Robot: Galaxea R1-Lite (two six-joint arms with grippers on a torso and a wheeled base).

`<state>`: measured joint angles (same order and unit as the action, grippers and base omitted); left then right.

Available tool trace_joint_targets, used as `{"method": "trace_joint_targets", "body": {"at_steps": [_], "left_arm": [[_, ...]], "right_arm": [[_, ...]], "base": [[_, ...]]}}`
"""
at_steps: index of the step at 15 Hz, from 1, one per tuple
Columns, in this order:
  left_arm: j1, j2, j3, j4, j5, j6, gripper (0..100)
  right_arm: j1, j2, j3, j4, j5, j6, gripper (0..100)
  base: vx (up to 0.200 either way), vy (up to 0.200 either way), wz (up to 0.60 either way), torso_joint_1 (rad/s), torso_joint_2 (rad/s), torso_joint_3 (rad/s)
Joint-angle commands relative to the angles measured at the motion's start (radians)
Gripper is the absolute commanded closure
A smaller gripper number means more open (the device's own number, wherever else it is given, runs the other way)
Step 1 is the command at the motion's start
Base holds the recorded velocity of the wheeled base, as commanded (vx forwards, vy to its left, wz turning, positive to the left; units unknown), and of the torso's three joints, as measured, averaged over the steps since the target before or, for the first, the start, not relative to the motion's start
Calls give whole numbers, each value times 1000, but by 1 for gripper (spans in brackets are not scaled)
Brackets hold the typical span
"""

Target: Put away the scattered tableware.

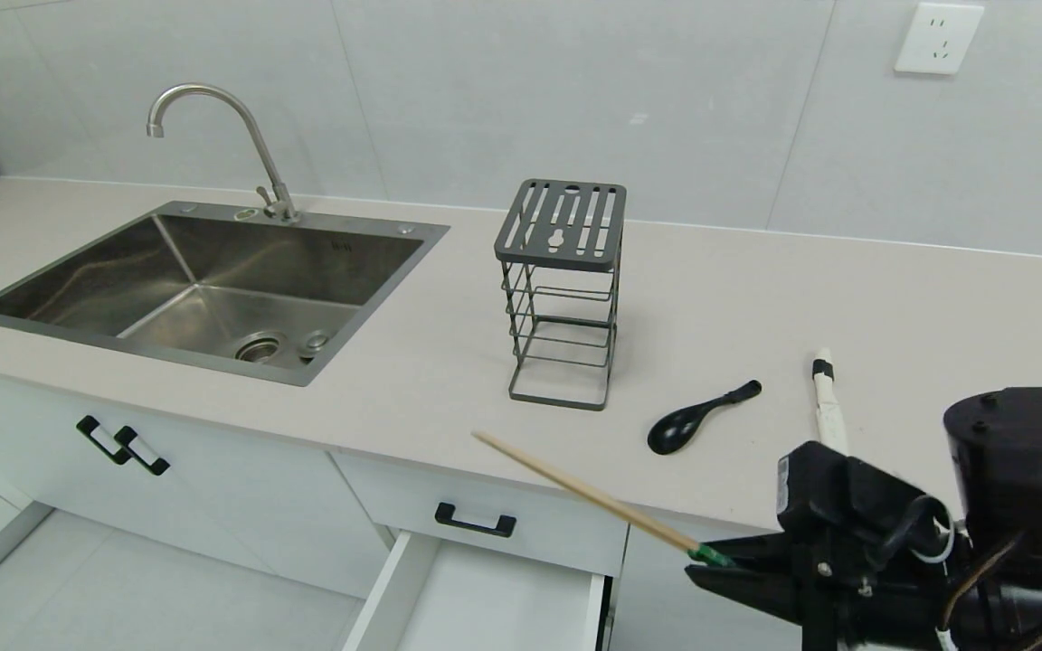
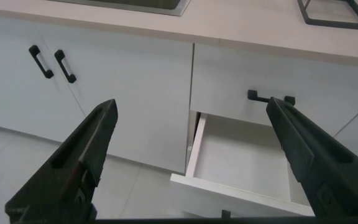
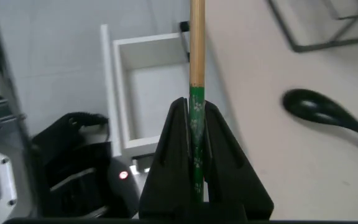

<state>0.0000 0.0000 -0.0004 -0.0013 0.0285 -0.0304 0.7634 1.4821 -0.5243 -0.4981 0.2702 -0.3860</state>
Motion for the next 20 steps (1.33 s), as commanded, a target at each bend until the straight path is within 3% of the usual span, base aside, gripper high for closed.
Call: {"method": "trace_joint_targets", "body": {"at_steps": [1,3,6,20], "left_arm": [[0,0,0,0,1,0,0],[0,0,0,0,1,0,0],[0,0,0,0,1,0,0],[0,0,0,0,1,0,0]], "right_arm": [[33,63,18,3,-11,9,100],[112,119,1,0,-54,44,100],[223,193,-65,6,-210,35,100],[246,322,-230,7,-261,36,100]], "base": [[0,0,0,0,0,0],[0,0,0,0,0,0],[0,0,0,0,0,0],[0,0,0,0,0,0]]}}
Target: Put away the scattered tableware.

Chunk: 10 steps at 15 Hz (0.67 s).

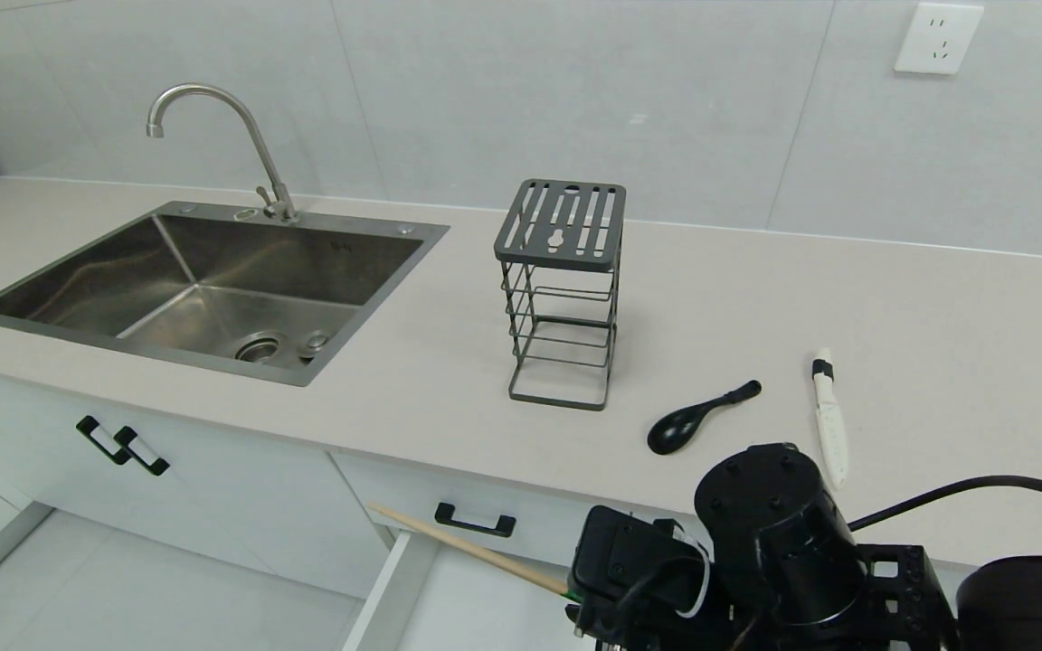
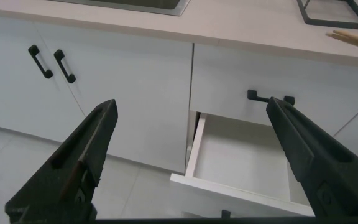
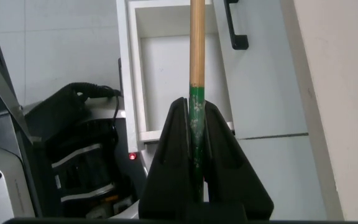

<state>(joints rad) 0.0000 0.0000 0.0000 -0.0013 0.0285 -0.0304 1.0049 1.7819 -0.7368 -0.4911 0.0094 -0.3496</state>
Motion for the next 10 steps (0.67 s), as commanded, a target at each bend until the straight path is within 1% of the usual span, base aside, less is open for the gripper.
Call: {"method": "trace_joint_targets", "body": {"at_steps": [1,2,5,10], "left_arm": [[0,0,0,0,1,0,0],[0,0,0,0,1,0,0],[0,0,0,0,1,0,0],[0,0,0,0,1,0,0]], "right_arm": [[4,31,-32,0,1,-2,100],[4,45,-59,6,1,0,100],[6,68,-84,12,3,-2,100],[11,88,-125,46,8,0,100]], "base": [[0,0,0,0,0,0],[0,0,0,-90,154,90],[0,0,0,-173,357,181],[0,0,0,-97,192,87]]}}
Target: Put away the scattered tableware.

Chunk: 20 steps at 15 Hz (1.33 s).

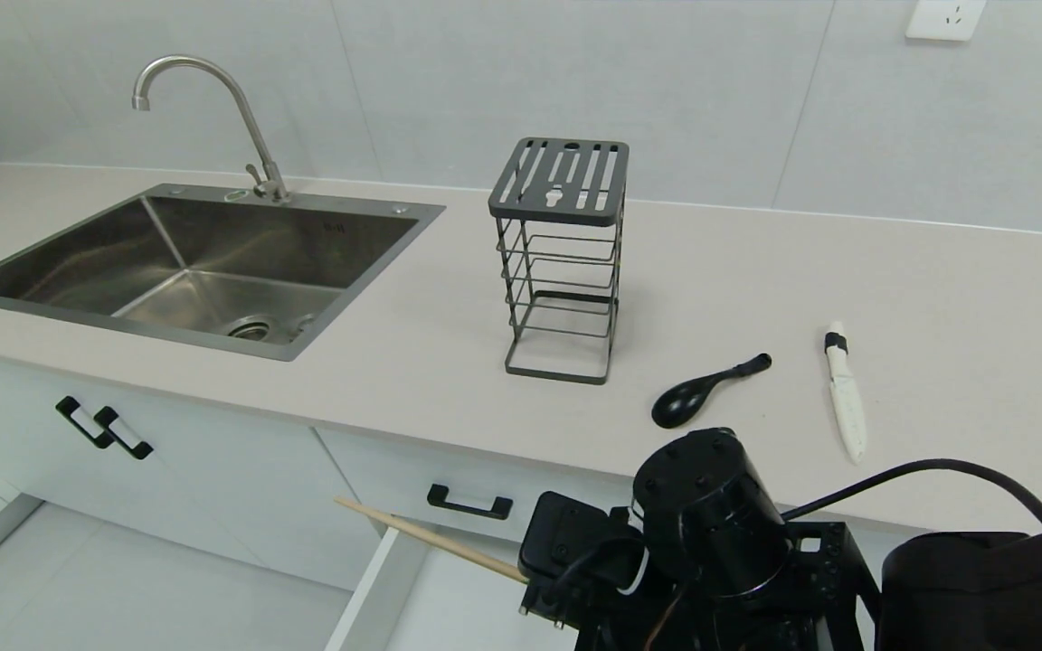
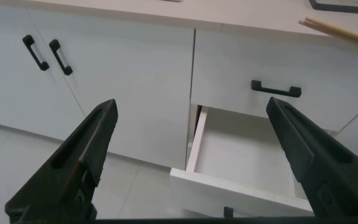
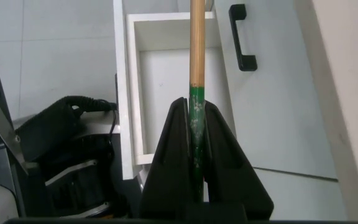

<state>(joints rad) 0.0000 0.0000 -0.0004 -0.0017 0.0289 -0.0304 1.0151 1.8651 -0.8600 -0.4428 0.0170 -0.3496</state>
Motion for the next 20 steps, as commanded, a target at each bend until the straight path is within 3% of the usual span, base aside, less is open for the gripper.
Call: {"method": "trace_joint_targets", "body": {"at_steps": [1,20], "left_arm": [[0,0,0,0,0,0,0],[0,0,0,0,0,0,0]], "right_arm": [[2,14,-17,3,1,1,100],[65,54,-142,104,3,6,100]], "base": [[0,0,0,-154,339,154],[0,0,0,-233,413,182]]}}
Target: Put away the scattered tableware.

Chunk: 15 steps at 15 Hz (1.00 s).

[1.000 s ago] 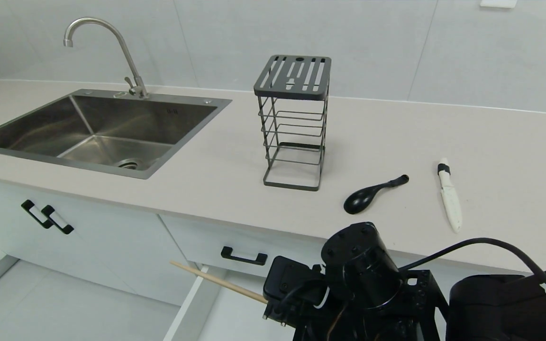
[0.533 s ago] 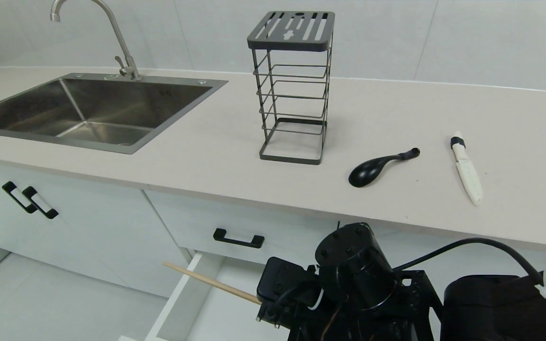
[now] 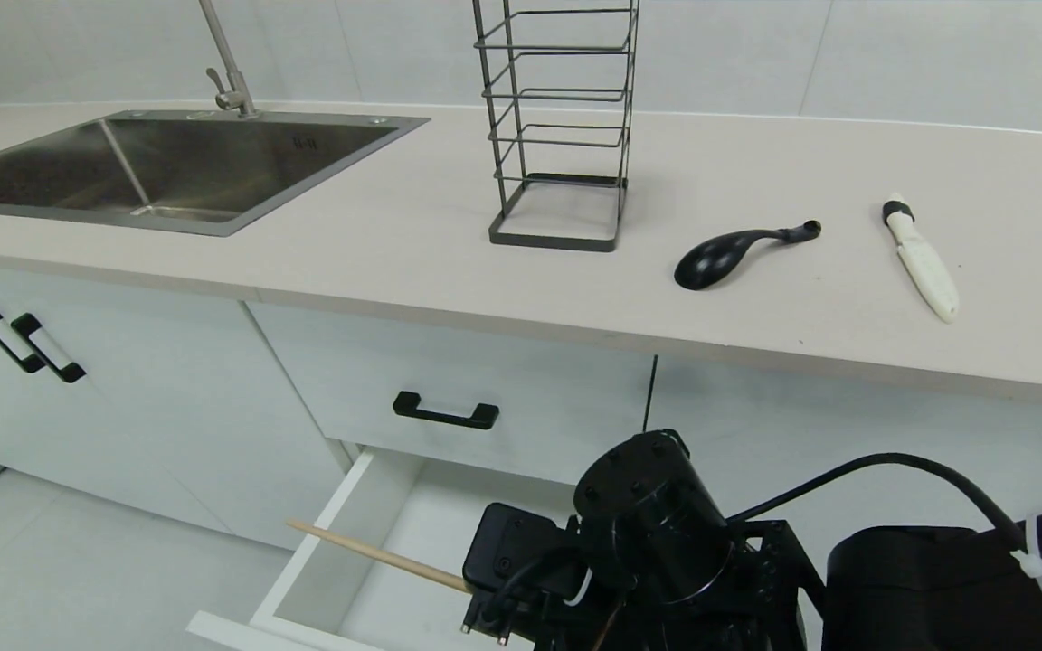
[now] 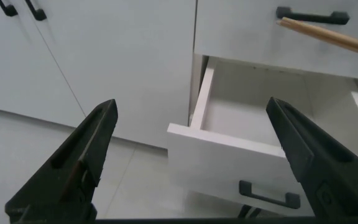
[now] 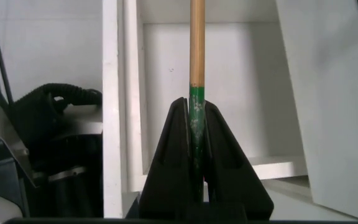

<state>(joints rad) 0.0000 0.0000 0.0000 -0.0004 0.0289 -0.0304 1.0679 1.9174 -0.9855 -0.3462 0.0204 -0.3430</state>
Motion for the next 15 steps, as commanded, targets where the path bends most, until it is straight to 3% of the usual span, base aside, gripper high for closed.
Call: {"method": "trace_joint_targets", "body": {"at_steps": [1,3,6,11,15], "left_arm": [[0,0,0,-1,0,0,0],[0,0,0,-1,0,0,0],[0,0,0,-1,0,0,0],[0,0,0,-1,0,0,0],[0,0,0,-1,0,0,0]], "right_arm": [[12,2,-47,44,0,-1,100],[12,0,-56,59,0,-4,100],[6,-38,-111,234,-13,-102,100],[-8,14,-278,237,-50,-91,100],[34,107,-305,223,-100,-18,100]], "base": [[0,0,0,-261,349,124],[0,0,0,-222,315,119],[0,0,0,-67,274,75],[0,0,0,-3,66,21],[0,0,0,0,0,0]]}}
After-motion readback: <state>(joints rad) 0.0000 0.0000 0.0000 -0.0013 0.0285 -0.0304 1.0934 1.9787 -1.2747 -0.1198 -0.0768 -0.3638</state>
